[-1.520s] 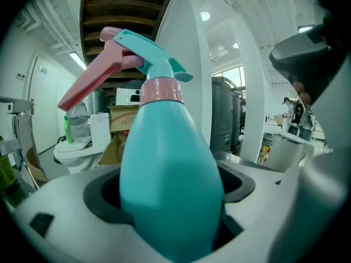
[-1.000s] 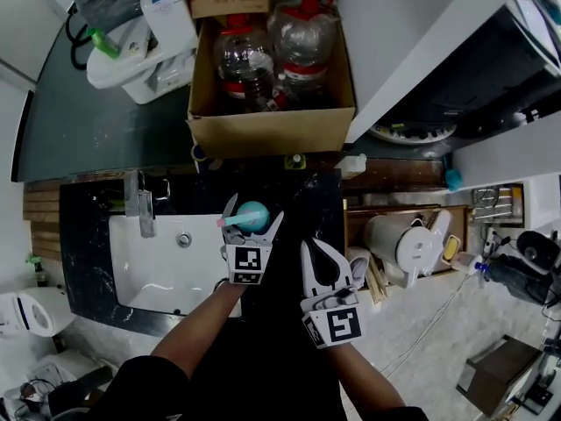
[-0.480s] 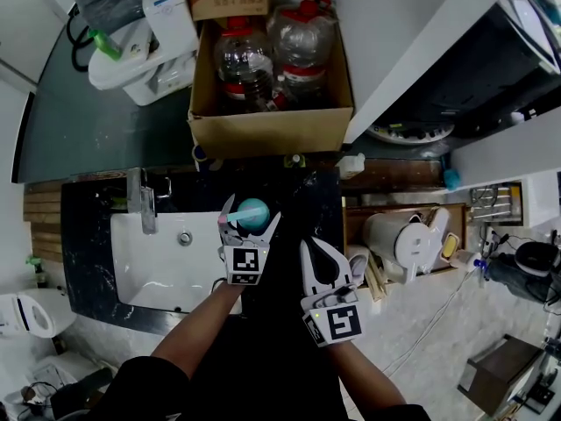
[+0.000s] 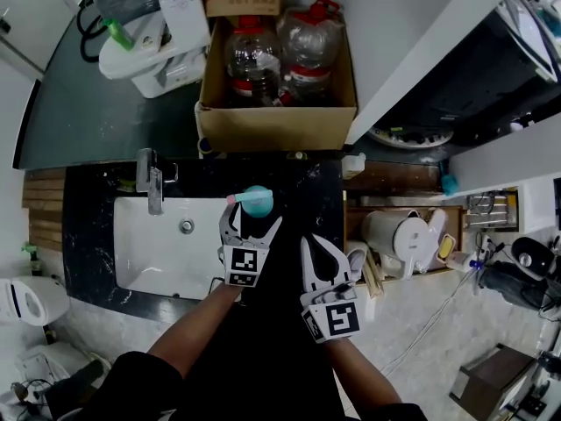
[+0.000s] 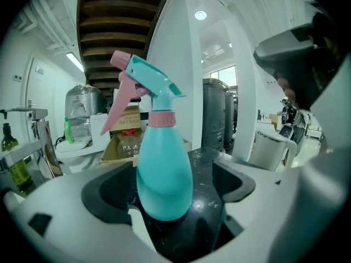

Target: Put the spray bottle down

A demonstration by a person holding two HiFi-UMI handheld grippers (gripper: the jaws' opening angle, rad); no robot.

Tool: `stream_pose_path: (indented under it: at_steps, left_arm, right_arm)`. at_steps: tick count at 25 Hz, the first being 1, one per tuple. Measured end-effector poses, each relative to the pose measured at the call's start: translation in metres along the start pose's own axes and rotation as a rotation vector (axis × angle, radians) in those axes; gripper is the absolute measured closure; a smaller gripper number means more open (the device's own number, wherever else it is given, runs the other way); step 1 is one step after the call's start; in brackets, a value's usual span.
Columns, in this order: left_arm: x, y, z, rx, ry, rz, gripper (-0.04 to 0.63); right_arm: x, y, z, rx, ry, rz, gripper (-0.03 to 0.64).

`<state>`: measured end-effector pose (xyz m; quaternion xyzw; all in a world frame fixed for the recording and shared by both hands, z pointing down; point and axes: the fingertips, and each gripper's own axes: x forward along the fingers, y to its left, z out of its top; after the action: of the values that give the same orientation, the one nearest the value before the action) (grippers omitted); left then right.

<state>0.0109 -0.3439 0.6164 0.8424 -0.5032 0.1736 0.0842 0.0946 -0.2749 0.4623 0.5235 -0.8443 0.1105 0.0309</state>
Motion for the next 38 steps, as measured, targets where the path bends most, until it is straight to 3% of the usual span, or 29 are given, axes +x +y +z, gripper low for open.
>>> stream_pose_path:
  at_steps: [6, 10, 15, 22, 26, 29, 34, 36, 38]
  left_arm:
    - [-0.044, -0.023, 0.009, -0.028, -0.031, -0.031, 0.146]
    - [-0.072, -0.033, 0.021, -0.108, -0.05, -0.03, 0.146]
    - [-0.114, -0.04, 0.041, -0.094, -0.118, -0.036, 0.146]
    - [-0.185, -0.031, 0.062, -0.185, -0.203, 0.009, 0.147]
    - [-0.233, -0.029, 0.078, -0.167, -0.263, 0.037, 0.152]
    - [-0.265, -0.028, 0.077, -0.149, -0.286, 0.06, 0.315]
    - [-0.304, -0.032, 0.069, -0.227, -0.274, 0.059, 0.487]
    - [-0.316, -0.034, 0.077, -0.225, -0.296, 0.051, 0.58]
    - [-0.324, -0.037, 0.082, -0.207, -0.312, 0.042, 0.584]
  right_arm:
    - [-0.027, 0.016, -0.002, -0.002, -0.011, -0.027, 0.6]
    - [-0.046, 0.021, -0.006, -0.001, -0.018, -0.047, 0.599]
    - [-0.071, 0.034, -0.006, -0.002, -0.038, -0.088, 0.6]
    - [-0.096, 0.075, 0.008, -0.022, -0.086, -0.082, 0.6]
    - [-0.114, 0.104, 0.015, -0.059, -0.115, -0.098, 0.599]
    - [-0.126, 0.124, 0.019, -0.077, -0.138, -0.093, 0.6]
    - [-0.137, 0.155, 0.011, -0.103, -0.119, -0.05, 0.6]
    - [-0.141, 0.165, 0.011, -0.1, -0.12, -0.038, 0.6]
    - [-0.147, 0.171, 0.01, -0.088, -0.118, -0.035, 0.6]
